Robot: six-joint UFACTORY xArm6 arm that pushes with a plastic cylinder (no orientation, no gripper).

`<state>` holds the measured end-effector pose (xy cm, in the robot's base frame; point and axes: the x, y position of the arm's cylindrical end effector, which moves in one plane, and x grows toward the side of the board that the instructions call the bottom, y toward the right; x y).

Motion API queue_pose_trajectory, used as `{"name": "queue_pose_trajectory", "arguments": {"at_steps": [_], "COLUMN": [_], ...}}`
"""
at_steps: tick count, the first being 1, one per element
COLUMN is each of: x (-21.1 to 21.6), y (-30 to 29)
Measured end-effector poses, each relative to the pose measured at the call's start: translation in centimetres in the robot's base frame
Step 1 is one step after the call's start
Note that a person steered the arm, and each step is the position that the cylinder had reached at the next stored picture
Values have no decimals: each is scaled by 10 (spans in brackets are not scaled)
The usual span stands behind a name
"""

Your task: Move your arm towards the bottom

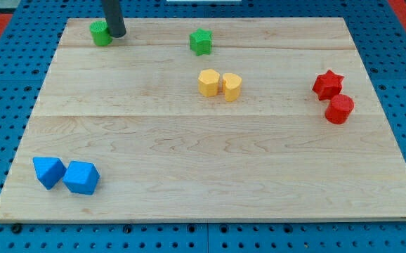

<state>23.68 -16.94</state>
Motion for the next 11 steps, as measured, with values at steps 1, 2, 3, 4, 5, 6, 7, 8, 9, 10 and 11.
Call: {"name": "queue_pose_trajectory", "arguments": {"at_steps": [1,2,3,4,5,6,7,8,9,10,11], "x": [1,3,3,9,32,63,98,143,202,262,270], "y": [18,48,48,48,48,48,48,48,48,48,48]}}
